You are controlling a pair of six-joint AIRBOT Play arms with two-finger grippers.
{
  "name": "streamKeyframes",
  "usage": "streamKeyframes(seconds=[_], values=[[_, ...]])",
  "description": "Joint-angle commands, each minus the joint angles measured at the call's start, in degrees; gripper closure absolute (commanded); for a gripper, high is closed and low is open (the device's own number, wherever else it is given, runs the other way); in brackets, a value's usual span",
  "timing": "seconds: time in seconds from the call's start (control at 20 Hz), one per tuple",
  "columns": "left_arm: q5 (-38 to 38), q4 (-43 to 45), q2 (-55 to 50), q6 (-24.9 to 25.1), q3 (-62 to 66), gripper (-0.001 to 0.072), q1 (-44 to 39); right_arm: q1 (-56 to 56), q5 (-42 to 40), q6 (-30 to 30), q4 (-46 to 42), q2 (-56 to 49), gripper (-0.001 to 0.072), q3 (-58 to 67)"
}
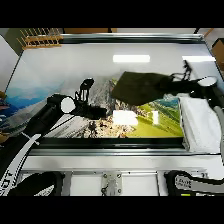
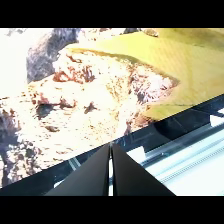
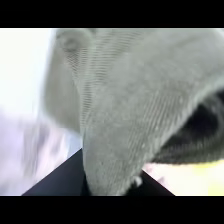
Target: Fold the clothes and pants, and hang the long-sleeved shirts on hangers.
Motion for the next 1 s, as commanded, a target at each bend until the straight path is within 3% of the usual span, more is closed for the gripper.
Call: streamKeyframes(seconds=[0.0, 0.45, 0.8, 0.95], values=[[0.0, 0.1, 0.0, 0.0, 0.0, 0.0688, 0.0, -10.1, 5.3, 9.6, -7.1, 1.0, 0.0684, 12.0], [0.0, 0.1, 0.0, 0.0, 0.0, 0.0688, 0.0, -27.6, 8.1, 11.0, -9.4, 7.2, 0.0684, 17.1], [0.2, 0.2, 0.0, 0.1, 0.0, 0.0688, 0.0, -29.2, 19.1, 18.6, -27.0, 15.4, 0.0684, 15.0], [0.2, 0.2, 0.0, 0.3, 0.0, 0.0688, 0.0, -29.2, 25.9, 21.3, -38.5, 17.6, 0.0684, 11.3]])
